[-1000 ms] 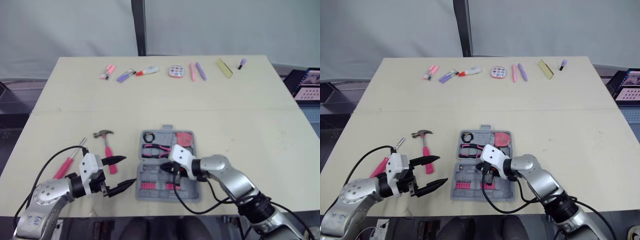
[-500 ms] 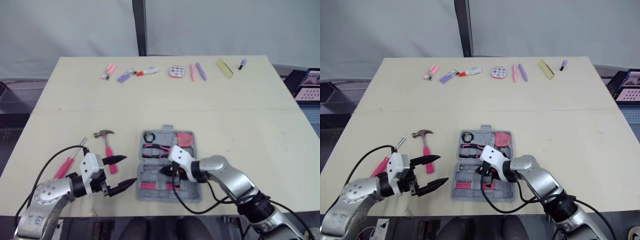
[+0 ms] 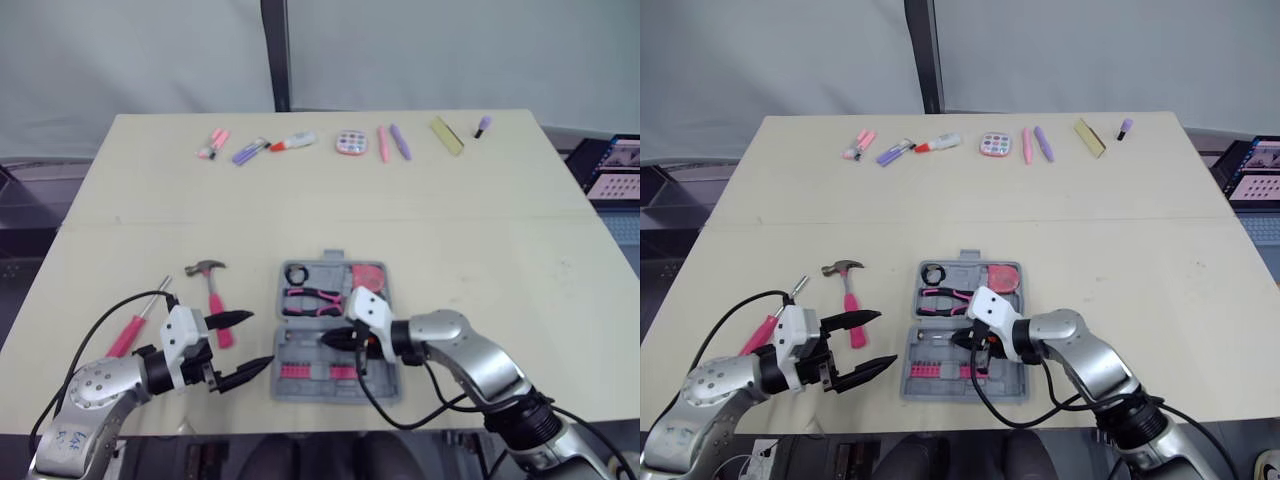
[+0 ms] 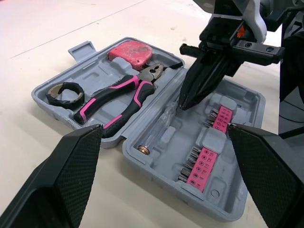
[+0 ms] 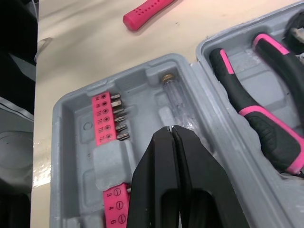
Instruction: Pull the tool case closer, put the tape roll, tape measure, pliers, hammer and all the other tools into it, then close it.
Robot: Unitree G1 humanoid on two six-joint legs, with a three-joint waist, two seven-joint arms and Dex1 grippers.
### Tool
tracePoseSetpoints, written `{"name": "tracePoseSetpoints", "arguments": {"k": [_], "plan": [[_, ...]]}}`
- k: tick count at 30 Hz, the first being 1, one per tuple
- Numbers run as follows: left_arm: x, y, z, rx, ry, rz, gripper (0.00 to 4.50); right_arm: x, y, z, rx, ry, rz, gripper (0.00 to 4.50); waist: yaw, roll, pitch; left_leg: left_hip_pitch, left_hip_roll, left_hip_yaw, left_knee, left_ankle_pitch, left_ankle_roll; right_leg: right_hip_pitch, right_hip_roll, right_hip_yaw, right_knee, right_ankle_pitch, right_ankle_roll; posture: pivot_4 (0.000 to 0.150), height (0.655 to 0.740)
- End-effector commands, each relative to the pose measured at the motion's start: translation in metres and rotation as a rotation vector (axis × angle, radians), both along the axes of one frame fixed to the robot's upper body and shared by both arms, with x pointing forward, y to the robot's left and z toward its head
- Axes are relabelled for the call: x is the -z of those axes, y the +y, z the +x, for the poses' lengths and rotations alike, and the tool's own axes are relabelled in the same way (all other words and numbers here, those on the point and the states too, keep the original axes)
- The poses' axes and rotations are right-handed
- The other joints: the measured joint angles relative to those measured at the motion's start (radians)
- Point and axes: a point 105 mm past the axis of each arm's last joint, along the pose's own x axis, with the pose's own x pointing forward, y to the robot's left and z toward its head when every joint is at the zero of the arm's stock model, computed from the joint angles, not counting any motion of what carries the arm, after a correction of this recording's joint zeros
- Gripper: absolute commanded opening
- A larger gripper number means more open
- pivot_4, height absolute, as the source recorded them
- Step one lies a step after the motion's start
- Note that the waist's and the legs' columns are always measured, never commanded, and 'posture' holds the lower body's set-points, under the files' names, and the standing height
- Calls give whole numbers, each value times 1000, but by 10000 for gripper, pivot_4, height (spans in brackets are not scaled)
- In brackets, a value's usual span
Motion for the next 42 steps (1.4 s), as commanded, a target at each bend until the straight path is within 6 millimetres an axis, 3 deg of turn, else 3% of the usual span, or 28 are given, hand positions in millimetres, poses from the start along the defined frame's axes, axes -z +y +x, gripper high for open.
{"name": "tracePoseSetpoints", "arguments": {"k": [1,15,42], "plan": [[-6,-6,-2,23,-35,-8,45000,-4,1,5,8,-47,-4,787,0,0,0,0,0,0,0,0,0,0,0,0,0,0,0,1500,7134],[-6,-6,-3,17,-34,-9,45000,7,-2,14,43,-62,-61,787,0,0,0,0,0,0,0,0,0,0,0,0,0,0,0,1500,7134],[-6,-9,-5,19,-32,-16,45000,32,-10,2,2,-83,-211,787,1,0,0,1,0,0,0,0,0,0,0,0,0,0,0,1500,7134]]}}
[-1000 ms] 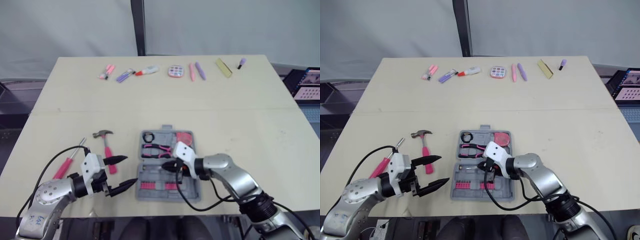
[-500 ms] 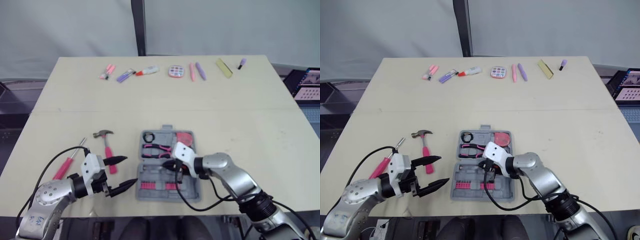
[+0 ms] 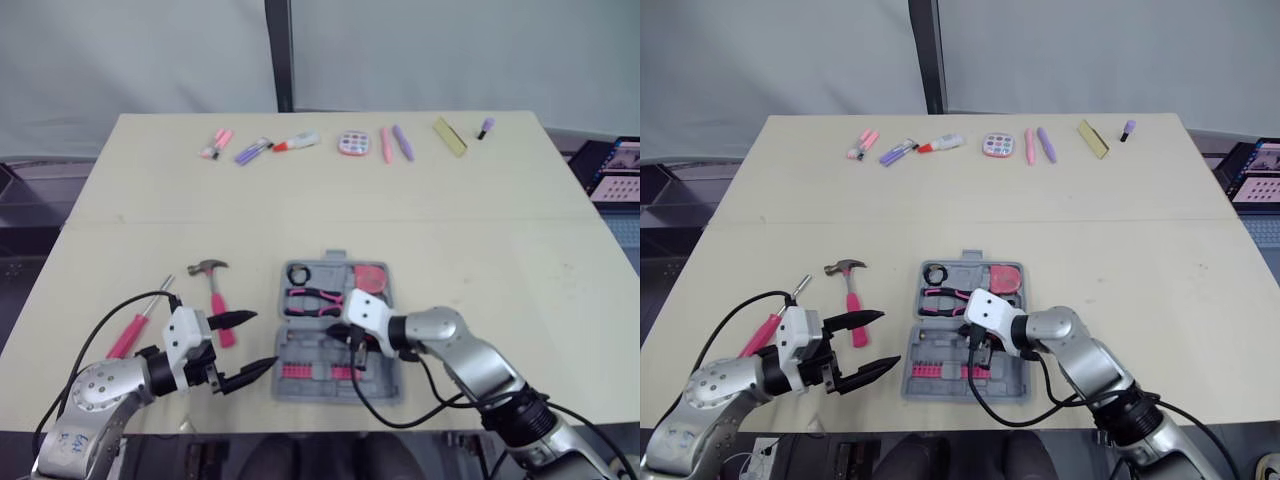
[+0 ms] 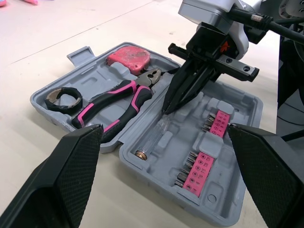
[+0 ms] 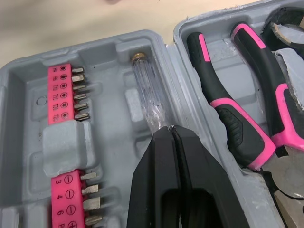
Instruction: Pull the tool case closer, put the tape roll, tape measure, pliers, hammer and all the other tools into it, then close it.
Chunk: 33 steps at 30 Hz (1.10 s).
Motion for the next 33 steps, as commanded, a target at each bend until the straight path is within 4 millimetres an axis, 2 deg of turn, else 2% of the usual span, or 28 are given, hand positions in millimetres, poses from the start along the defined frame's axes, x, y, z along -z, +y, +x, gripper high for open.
{"name": "tracePoseSetpoints", "arguments": {"k": [1,16,24,33], "plan": [[-4,-4,-3,14,-19,-9,45000,22,-8,-7,13,56,-74,787,0,0,0,0,0,0,0,0,0,0,0,0,0,0,0,1500,7134],[-4,-4,-1,6,-21,-9,45000,26,-7,-8,39,98,-100,787,0,0,0,0,0,0,0,0,0,0,0,0,0,0,0,1500,7134],[-5,-3,-2,0,-21,-8,45000,35,-10,-10,46,120,-149,787,0,-1,-1,1,0,0,0,0,0,0,0,0,0,0,0,1500,7134],[-5,-2,-2,-6,-24,-7,45000,38,-8,-10,52,128,-157,787,0,-5,-4,1,0,0,0,0,0,1,0,0,0,0,0,1500,7134]]}}
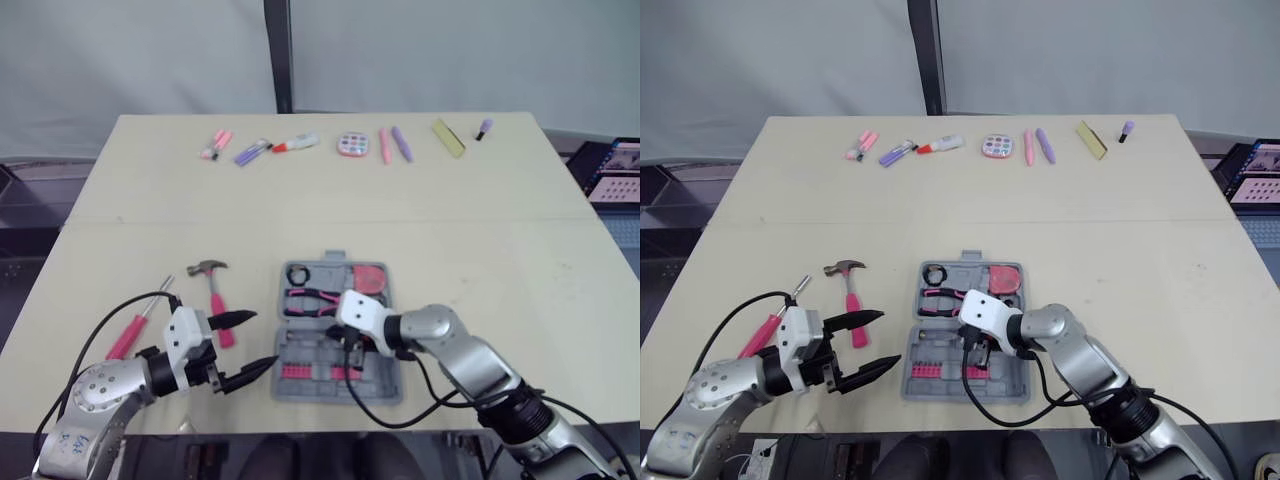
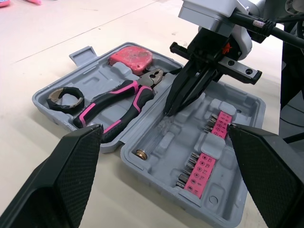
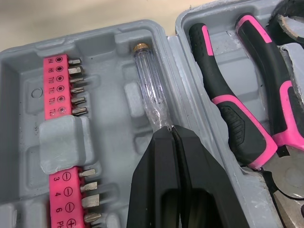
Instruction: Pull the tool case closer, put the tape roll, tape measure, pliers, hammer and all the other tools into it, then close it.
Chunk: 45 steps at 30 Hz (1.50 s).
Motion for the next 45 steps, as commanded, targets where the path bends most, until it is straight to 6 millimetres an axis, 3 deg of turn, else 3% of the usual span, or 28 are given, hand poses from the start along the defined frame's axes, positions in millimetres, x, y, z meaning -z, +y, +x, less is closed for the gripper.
{"name": "tracePoseSetpoints", "arguments": {"k": [1,3,9,13,15,23,31,35,40,45], "plan": [[-6,-3,-3,11,-29,-6,45000,31,-9,-10,40,102,-71,787,0,-1,-1,0,0,0,0,0,0,0,0,0,0,0,0,1500,7134],[-6,-3,-3,11,-30,-6,45000,26,-6,-10,37,93,-40,787,0,-2,-1,0,0,0,0,0,0,0,0,0,0,0,0,1500,7134],[-8,-1,-2,0,-28,-16,45000,-23,1,-5,63,48,183,787,0,-1,-1,-1,0,0,0,0,0,-1,0,0,0,0,0,1500,7134],[-8,0,-5,6,-20,-18,45000,-55,-15,-9,97,36,282,787,1,2,1,-2,0,0,0,0,0,-1,0,0,0,0,0,1500,7134],[-8,2,-9,8,-8,-14,45000,-63,-32,-16,108,40,284,787,2,2,1,-2,0,0,0,0,0,-1,0,0,-1,0,0,1500,7134],[5,13,-24,-55,42,-24,45000,-50,-109,-40,282,56,171,787,25,1,2,-3,0,1,0,0,0,1,0,2,-6,0,0,1500,7134],[15,22,-42,-131,52,-16,45000,-29,-139,-82,380,171,160,787,28,1,2,-2,1,2,0,-1,1,11,1,1,-15,0,0,1500,7134],[24,25,-49,-142,92,-2,45000,-15,-143,-90,407,220,155,18524,29,1,2,0,2,1,0,0,1,16,2,0,-25,0,0,1500,7134],[38,29,-49,-172,105,-1,45000,-2,-140,-96,401,252,163,44431,32,1,2,0,1,1,0,0,1,16,1,0,-25,0,0,1500,7134],[46,33,-46,-174,116,-3,45000,0,-139,-96,400,245,166,44431,35,1,2,-1,1,1,0,0,1,17,1,0,-25,0,0,1500,7134]]}}
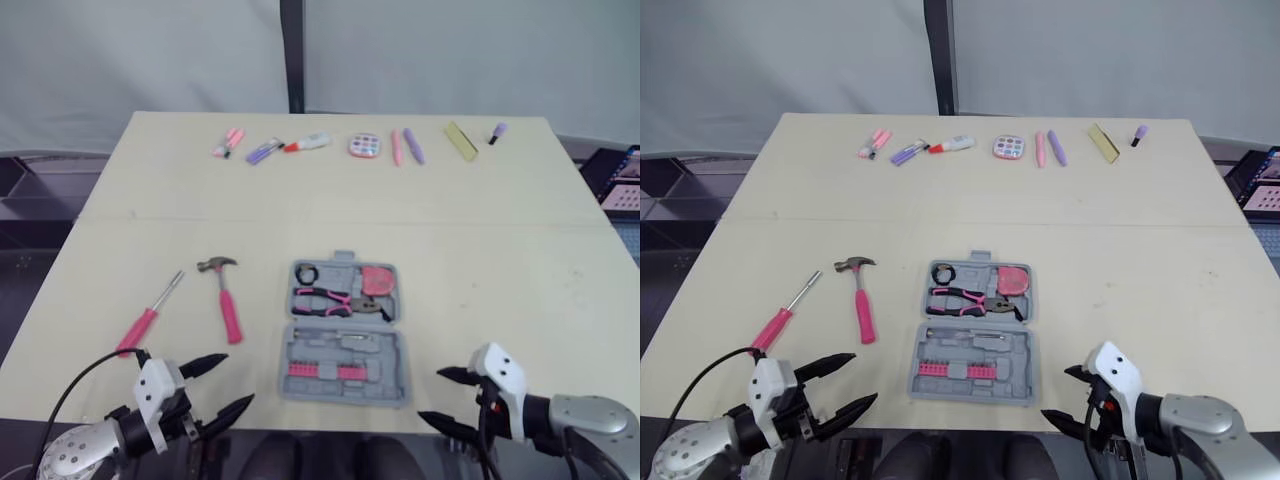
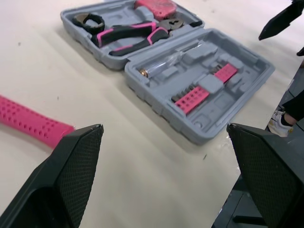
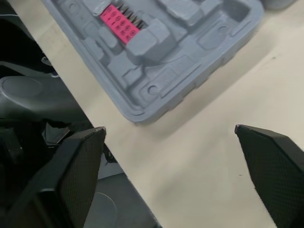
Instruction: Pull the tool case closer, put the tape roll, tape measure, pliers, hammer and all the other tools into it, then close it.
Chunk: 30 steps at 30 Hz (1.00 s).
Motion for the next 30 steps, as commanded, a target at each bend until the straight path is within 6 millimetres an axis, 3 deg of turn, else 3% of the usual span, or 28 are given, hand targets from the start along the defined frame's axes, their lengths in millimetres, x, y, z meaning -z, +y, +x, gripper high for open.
{"name": "tracePoseSetpoints", "arguments": {"k": [1,30], "plan": [[2,2,2,11,-18,4,45000,-1,0,0,-1,-18,6,44431,1,0,0,0,0,0,0,0,0,0,0,0,0,0,0,1500,7134],[-2,-5,1,30,-55,-14,45000,-1,-2,-4,-8,-45,23,44431,15,0,0,0,0,0,0,0,0,0,0,0,1,0,0,1500,7134]]}}
